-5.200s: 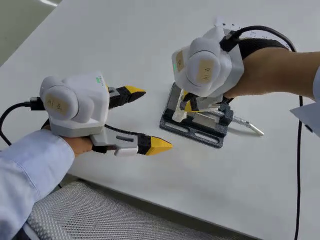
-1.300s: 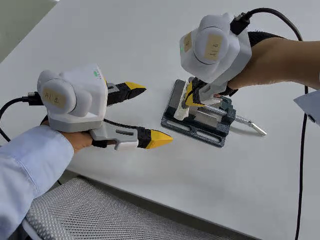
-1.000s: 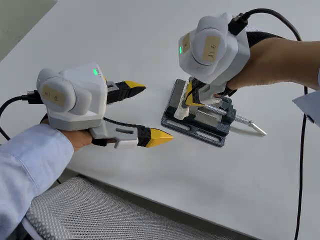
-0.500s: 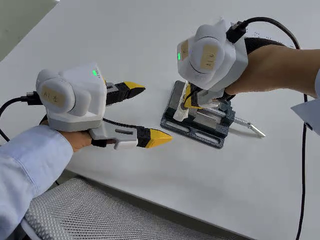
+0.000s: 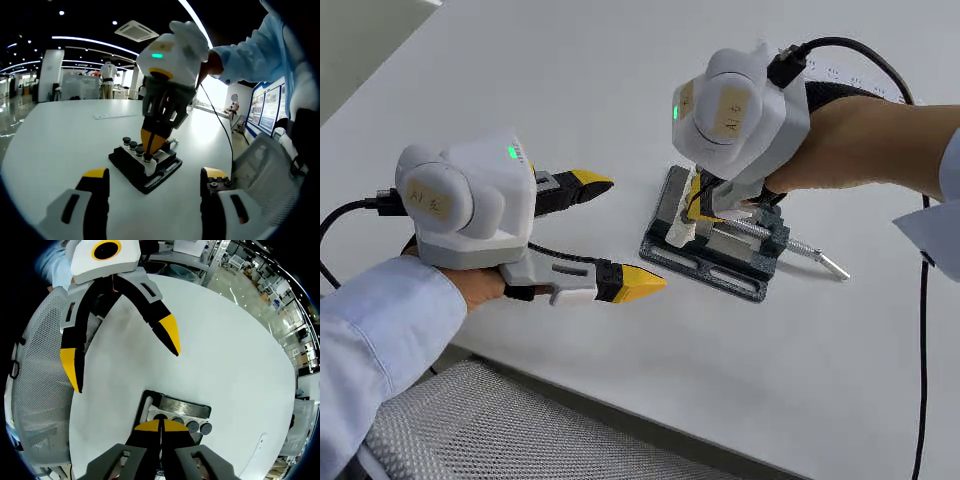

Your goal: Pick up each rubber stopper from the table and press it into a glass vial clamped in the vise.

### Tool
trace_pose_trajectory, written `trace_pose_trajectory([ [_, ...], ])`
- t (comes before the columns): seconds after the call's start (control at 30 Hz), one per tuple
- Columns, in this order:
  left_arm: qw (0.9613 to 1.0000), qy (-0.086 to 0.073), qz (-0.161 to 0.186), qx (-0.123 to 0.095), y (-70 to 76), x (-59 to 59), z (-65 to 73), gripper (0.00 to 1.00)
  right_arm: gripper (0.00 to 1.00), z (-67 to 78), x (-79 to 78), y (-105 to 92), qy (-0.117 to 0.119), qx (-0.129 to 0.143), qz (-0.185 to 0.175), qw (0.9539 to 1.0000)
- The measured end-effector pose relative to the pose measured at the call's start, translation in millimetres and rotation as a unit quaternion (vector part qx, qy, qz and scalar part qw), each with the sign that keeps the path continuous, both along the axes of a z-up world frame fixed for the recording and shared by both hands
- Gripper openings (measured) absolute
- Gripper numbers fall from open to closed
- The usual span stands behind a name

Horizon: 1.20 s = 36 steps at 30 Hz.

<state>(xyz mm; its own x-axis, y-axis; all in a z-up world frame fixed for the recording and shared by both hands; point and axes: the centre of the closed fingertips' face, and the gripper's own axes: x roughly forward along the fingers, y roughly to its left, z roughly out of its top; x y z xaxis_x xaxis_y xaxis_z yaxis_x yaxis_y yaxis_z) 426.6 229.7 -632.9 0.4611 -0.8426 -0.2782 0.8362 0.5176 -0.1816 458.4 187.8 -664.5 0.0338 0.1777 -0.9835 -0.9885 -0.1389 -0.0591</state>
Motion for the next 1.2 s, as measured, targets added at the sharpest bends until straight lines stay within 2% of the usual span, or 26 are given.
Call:
trace_pose_trajectory([
  [0.17, 1.0000, -0.001, -0.002, 0.002, 0.1, -0.2, 1.0, 0.71, 0.00, 0.5, 0.2, 0.2, -0.003, 0.004, -0.003, 1.0000],
  [0.27, 1.0000, -0.003, -0.003, 0.003, 0.4, -1.2, 3.5, 0.71, 0.00, 1.3, 1.0, 0.4, 0.005, 0.014, -0.019, 0.9997],
  [0.43, 0.9999, -0.007, -0.006, 0.009, 1.7, -3.0, 6.8, 0.71, 0.00, 2.1, 0.8, 0.2, 0.002, 0.030, -0.026, 0.9992],
  [0.6, 0.9998, -0.010, -0.006, 0.014, 3.9, -1.9, 10.7, 0.71, 0.00, 3.6, 0.6, -1.0, -0.001, 0.064, -0.045, 0.9970],
  [0.8, 0.9997, -0.009, -0.006, 0.023, 6.3, -1.6, 9.6, 0.72, 0.00, 5.2, -0.1, -2.4, -0.012, 0.117, -0.076, 0.9901],
  [0.87, 0.9996, -0.006, -0.006, 0.026, 6.9, -1.7, 8.2, 0.72, 0.00, 5.3, -1.9, -6.5, -0.017, 0.121, -0.081, 0.9891],
  [0.93, 0.9996, -0.006, -0.006, 0.028, 7.0, -2.0, 7.9, 0.72, 0.00, 6.7, -0.6, -7.1, -0.026, 0.136, -0.094, 0.9859],
  [1.07, 0.9994, -0.006, -0.008, 0.034, 6.6, -3.3, 8.3, 0.72, 0.03, 15.5, 1.6, -9.3, -0.039, 0.196, -0.147, 0.9686],
  [1.13, 0.9993, -0.008, -0.009, 0.035, 6.6, -3.5, 9.2, 0.72, 0.08, 17.0, 0.6, -14.1, -0.045, 0.217, -0.172, 0.9599],
  [1.2, 0.9993, -0.008, -0.009, 0.035, 6.6, -3.3, 10.3, 0.72, 0.10, 16.5, -4.2, -19.2, -0.044, 0.231, -0.189, 0.9534],
])
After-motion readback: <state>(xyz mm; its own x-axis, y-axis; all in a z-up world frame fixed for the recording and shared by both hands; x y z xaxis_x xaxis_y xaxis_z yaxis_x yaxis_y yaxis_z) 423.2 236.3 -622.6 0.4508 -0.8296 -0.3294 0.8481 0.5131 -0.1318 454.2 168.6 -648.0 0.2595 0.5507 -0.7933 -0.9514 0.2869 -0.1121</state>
